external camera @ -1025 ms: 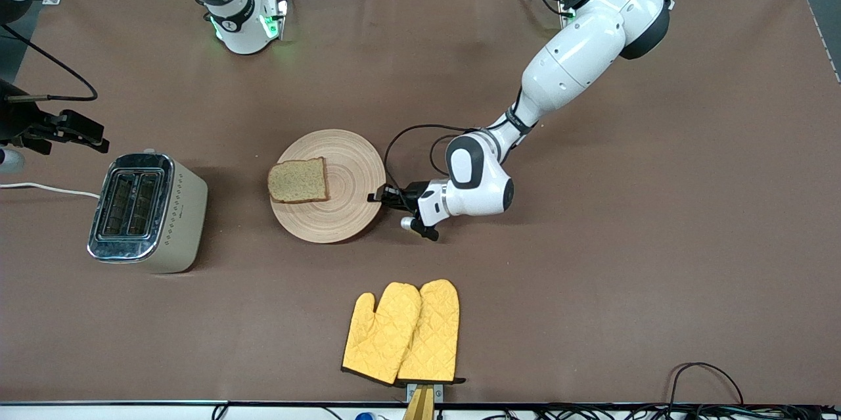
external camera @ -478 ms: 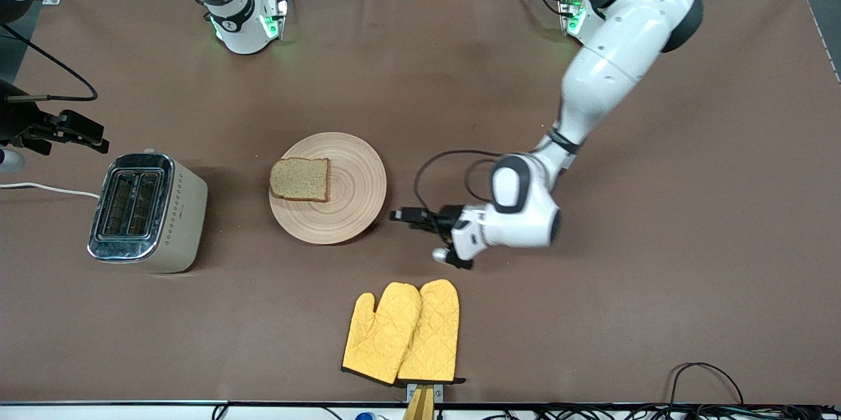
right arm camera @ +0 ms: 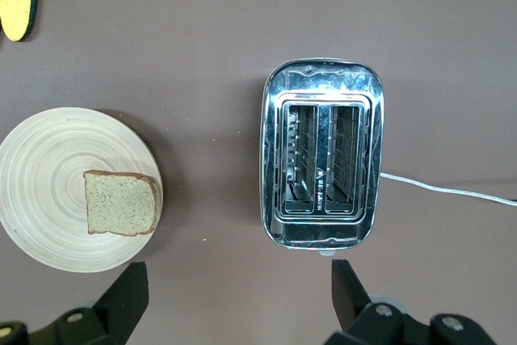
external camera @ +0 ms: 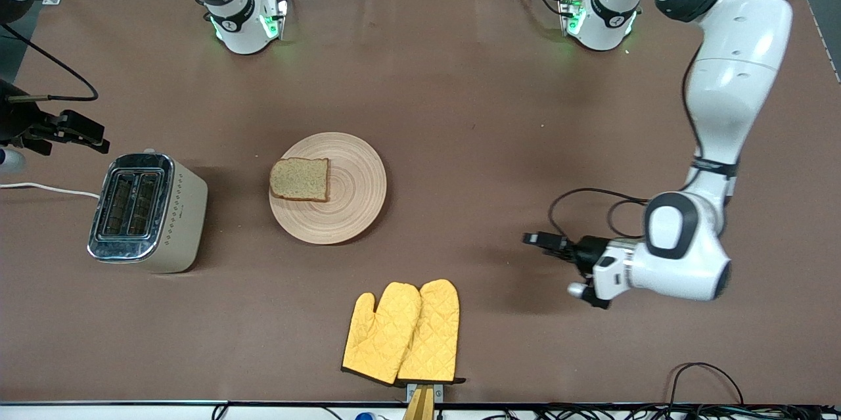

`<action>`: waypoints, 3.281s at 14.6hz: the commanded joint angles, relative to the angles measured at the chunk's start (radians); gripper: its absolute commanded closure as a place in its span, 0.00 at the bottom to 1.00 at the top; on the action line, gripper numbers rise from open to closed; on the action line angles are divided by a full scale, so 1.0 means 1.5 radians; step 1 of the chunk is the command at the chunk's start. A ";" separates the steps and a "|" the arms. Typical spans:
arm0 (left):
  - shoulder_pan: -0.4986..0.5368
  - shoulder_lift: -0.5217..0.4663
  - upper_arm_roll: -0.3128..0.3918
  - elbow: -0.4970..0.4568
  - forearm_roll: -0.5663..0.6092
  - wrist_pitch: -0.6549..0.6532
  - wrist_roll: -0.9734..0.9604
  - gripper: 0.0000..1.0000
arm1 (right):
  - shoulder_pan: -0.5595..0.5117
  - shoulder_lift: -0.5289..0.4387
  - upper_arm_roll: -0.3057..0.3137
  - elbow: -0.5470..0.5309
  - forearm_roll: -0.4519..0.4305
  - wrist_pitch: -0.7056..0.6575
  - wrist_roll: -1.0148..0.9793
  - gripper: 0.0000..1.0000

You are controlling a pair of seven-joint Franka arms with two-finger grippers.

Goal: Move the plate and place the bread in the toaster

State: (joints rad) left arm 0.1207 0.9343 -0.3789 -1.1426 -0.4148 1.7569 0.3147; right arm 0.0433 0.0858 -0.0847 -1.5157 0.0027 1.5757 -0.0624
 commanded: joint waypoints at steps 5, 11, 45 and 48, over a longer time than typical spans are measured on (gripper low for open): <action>0.010 -0.266 0.021 -0.007 0.288 -0.121 -0.030 0.00 | -0.003 -0.001 0.001 0.006 0.007 -0.001 0.009 0.00; 0.015 -0.459 0.055 -0.017 0.302 -0.216 -0.161 0.00 | -0.002 0.000 0.002 0.005 0.005 -0.002 0.006 0.00; -0.133 -0.690 0.220 -0.317 0.265 -0.101 -0.246 0.00 | -0.019 0.001 -0.001 0.004 0.006 -0.002 -0.001 0.00; -0.133 -0.689 0.220 -0.317 0.264 -0.101 -0.246 0.00 | -0.018 0.001 0.000 0.004 0.007 -0.002 -0.001 0.00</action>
State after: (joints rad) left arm -0.0777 -0.1111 -0.0490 -1.6394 -0.0086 1.6063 -0.0478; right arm 0.0271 0.0884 -0.0930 -1.5127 0.0030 1.5709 -0.0624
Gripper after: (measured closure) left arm 0.000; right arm 0.000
